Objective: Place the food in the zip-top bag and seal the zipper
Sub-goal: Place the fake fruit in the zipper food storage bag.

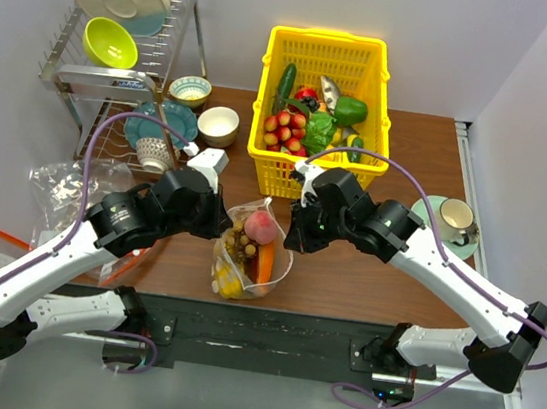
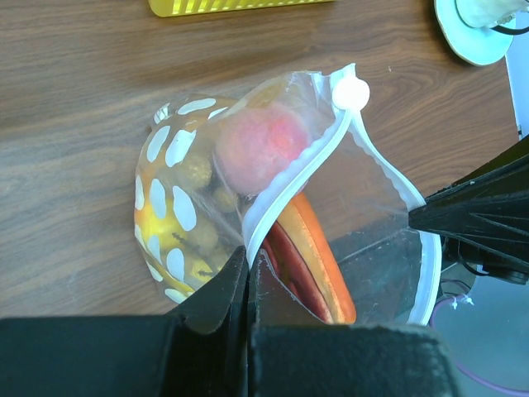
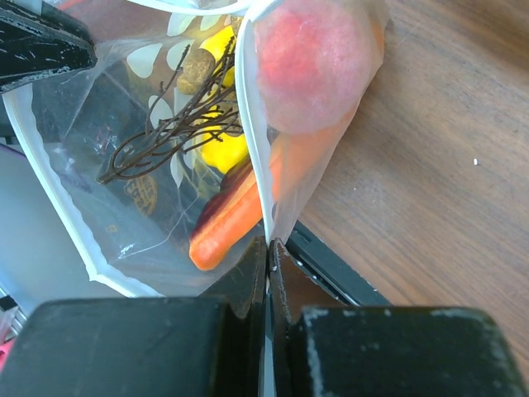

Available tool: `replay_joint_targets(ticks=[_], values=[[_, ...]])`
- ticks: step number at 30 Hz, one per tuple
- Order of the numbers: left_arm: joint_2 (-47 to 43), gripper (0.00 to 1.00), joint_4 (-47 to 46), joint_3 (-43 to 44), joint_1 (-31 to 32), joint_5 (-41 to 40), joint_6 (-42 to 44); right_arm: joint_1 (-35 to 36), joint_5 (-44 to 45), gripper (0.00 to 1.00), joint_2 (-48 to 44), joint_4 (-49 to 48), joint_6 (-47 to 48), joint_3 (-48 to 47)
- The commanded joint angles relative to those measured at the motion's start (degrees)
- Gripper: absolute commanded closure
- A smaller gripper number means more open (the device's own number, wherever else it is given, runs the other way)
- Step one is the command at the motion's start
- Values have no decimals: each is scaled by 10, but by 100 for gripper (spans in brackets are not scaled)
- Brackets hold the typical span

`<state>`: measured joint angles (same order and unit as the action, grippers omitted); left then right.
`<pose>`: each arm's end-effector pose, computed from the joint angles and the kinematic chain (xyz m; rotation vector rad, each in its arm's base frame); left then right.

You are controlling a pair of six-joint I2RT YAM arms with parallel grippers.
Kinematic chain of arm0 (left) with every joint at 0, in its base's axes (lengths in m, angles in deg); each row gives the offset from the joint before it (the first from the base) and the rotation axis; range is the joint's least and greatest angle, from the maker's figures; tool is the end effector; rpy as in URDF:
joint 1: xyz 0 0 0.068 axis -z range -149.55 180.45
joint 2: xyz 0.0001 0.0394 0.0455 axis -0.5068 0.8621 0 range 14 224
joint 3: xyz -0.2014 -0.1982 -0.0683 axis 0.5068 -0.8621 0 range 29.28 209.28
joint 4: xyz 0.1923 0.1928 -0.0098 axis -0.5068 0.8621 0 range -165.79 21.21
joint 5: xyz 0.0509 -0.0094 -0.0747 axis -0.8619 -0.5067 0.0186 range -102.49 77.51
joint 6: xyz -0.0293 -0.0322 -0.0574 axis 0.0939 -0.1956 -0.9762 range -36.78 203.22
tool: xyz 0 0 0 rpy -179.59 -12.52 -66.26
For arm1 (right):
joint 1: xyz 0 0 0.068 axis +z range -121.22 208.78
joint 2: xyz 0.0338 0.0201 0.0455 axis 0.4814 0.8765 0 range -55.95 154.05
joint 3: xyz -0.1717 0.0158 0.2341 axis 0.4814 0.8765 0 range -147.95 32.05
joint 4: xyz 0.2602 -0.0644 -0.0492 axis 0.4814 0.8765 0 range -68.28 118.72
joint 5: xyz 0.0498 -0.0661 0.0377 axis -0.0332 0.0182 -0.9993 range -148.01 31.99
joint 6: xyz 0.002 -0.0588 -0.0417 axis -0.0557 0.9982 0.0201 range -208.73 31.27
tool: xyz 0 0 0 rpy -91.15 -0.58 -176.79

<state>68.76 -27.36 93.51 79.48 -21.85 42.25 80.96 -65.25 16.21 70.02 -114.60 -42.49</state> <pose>0.1408 -0.1475 0.3622 0.0726 2.3239 -0.6497 0.1659 0.2259 0.3574 -0.6349 2.4325 0.7642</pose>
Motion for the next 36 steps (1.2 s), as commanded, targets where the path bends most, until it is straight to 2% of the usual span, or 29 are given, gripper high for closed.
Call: replay_joint_targets(ticks=[1,18,19,27,28,30,36], values=[[0,100,-26,14,-2,-2,-2,1,0,100,-23,-13,-1,-19],[-3,100,-24,21,-2,-12,-2,1,12,100,-21,5,5,-42],[-3,100,-24,21,-2,-13,-2,1,12,97,-21,7,6,-43],[-11,100,-12,20,-2,-21,-3,1,12,95,-20,3,6,-48],[-13,100,-11,21,-2,-23,-3,1,11,94,-17,3,7,-52],[-18,100,-5,24,-2,-31,-3,1,12,81,-13,1,8,-54],[-19,100,11,33,-2,-46,-2,1,16,78,2,7,18,-82]])
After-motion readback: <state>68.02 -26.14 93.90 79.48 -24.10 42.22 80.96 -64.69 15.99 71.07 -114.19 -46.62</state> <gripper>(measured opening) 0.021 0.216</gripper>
